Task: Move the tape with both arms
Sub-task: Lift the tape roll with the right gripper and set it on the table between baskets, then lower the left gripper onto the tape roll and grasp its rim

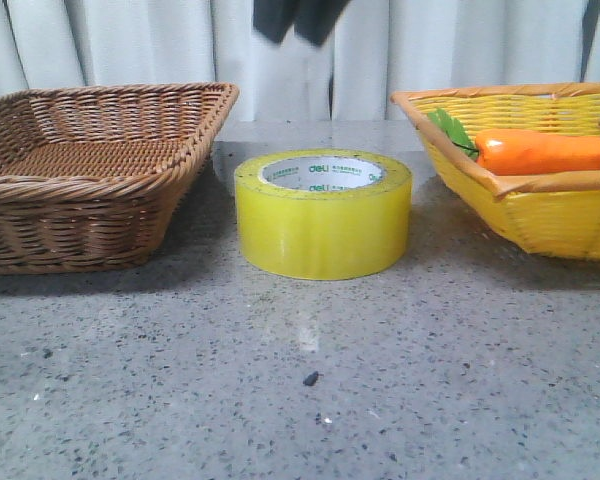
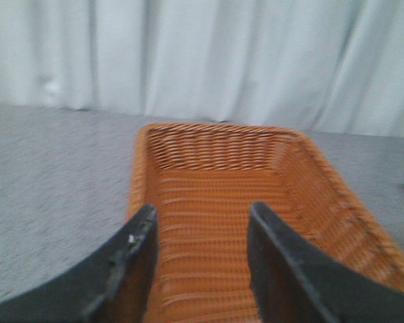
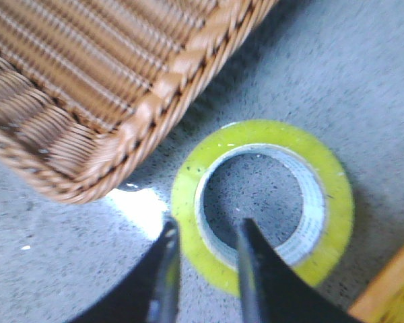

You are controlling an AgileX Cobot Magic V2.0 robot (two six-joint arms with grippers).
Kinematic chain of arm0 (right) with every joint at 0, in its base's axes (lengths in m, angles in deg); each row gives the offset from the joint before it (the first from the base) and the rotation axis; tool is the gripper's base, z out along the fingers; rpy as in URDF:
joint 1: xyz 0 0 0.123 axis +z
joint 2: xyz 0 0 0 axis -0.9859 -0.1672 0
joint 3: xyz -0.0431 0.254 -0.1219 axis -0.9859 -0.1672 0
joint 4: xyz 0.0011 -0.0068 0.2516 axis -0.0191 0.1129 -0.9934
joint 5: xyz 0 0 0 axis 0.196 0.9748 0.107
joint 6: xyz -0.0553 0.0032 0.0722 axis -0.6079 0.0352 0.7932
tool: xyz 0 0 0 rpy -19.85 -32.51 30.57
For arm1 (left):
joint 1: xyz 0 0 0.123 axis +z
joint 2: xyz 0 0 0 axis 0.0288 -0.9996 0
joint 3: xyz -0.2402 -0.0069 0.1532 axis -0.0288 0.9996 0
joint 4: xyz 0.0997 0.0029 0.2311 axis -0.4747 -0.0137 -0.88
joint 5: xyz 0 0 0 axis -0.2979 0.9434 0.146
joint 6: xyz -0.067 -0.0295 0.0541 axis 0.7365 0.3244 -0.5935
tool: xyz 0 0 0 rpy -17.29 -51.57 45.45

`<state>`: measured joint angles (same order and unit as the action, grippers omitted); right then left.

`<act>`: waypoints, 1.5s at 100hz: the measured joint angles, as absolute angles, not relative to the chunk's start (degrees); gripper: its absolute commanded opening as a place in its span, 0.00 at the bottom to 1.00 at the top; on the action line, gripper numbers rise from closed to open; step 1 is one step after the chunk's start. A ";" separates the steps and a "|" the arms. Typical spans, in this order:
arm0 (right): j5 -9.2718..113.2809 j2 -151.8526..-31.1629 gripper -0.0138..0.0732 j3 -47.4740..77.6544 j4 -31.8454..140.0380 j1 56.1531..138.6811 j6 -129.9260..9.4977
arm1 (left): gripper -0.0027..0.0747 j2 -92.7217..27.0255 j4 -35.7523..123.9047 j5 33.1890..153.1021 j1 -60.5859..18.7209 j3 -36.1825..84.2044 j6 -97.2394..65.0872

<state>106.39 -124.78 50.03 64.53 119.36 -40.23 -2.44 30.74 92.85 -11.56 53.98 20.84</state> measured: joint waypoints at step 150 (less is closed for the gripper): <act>95.73 -69.09 0.07 11.53 85.52 119.36 -14.82 | 0.68 -70.65 21.45 102.46 -54.09 14.58 17.79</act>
<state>95.73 -69.09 11.53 85.52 119.36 -14.82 -70.65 21.45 102.46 -54.09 14.58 17.79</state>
